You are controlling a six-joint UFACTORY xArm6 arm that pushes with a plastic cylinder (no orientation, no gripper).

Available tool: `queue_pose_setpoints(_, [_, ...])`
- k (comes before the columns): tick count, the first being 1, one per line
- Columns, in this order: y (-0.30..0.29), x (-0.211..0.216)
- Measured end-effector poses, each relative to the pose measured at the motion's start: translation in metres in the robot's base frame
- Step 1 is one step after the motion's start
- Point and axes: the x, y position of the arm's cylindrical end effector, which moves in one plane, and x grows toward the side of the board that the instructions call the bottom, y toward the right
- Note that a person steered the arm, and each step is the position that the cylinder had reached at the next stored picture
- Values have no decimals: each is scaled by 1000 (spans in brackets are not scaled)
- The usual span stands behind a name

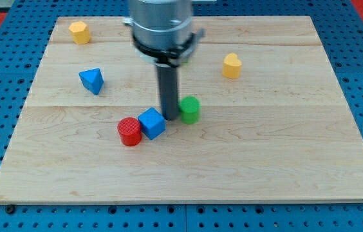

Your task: Place the green circle parallel to the yellow heart

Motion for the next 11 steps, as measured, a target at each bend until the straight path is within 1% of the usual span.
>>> queue_pose_setpoints(1, [84, 4])
queue_pose_setpoints(2, [136, -58])
queue_pose_setpoints(3, [173, -116])
queue_pose_setpoints(4, [162, -185])
queue_pose_setpoints(5, [181, -150])
queue_pose_setpoints(6, [132, -205])
queue_pose_setpoints(7, [133, -219])
queue_pose_setpoints(8, [91, -228])
queue_pose_setpoints(9, [98, -182])
queue_pose_setpoints(10, [47, -213])
queue_pose_setpoints(11, [54, -236])
